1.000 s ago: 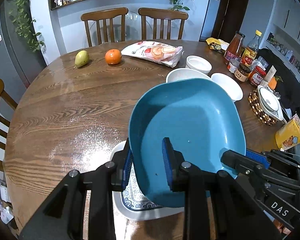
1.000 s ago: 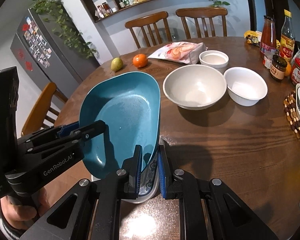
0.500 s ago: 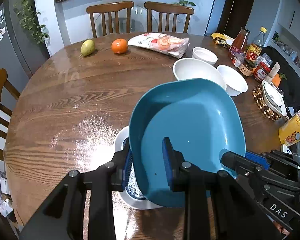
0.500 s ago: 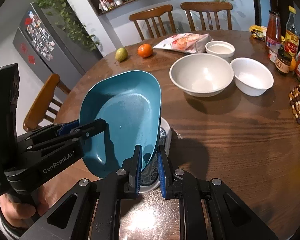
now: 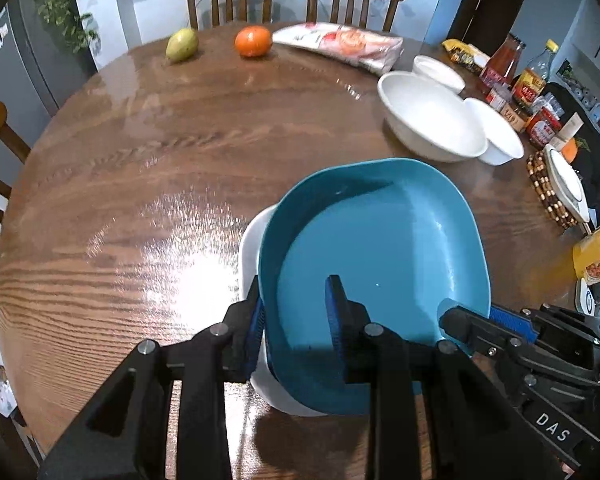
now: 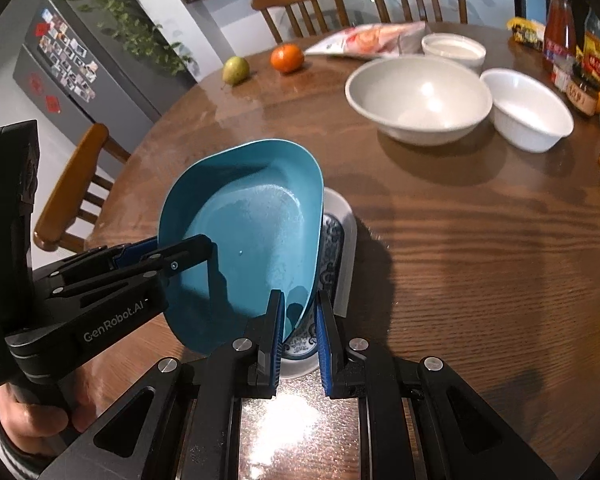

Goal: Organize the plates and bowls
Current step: 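Lift the teal plate with both grippers and carry it over the stacked plates, then lower the teal plate onto the blue-patterned plates and open both grippers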

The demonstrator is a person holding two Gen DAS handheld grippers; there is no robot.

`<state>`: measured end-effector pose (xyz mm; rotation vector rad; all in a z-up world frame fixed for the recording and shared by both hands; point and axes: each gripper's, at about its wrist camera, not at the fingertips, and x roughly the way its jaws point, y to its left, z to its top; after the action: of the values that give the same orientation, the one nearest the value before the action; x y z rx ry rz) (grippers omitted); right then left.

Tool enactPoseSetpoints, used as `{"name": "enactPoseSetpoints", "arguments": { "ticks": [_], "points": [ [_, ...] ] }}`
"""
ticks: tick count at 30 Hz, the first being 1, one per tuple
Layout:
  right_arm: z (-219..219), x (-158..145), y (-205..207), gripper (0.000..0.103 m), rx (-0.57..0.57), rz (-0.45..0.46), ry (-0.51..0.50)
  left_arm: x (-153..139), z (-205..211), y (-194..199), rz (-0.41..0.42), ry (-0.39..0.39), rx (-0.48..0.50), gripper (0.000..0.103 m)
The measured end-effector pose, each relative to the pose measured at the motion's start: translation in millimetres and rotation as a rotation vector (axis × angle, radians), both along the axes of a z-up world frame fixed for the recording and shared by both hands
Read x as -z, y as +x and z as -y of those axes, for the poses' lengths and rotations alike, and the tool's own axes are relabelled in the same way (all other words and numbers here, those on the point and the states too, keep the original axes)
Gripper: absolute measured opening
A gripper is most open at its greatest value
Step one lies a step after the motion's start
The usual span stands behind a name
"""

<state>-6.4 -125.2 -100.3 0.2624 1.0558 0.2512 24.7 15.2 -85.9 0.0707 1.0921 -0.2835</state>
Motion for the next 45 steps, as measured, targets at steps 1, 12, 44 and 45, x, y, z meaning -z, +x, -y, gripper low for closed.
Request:
{"name": "enactPoseSetpoints", "arguments": {
  "ticks": [1,12,44,45],
  "points": [
    [-1,3,2,0.017,0.0,-0.012,0.002,4,-1,2,-0.009,0.004,-0.001,0.027],
    [-8,27,13,0.017,0.011,-0.088,-0.021,19,1,9,-0.04,0.04,0.024,0.026],
    [-14,8,7,0.043,0.049,-0.02,-0.112,-1,1,3,0.034,0.059,0.027,0.067],
    [-12,7,6,0.043,0.055,-0.013,-0.111,-1,2,3,0.034,0.059,0.025,0.07]
  ]
}}
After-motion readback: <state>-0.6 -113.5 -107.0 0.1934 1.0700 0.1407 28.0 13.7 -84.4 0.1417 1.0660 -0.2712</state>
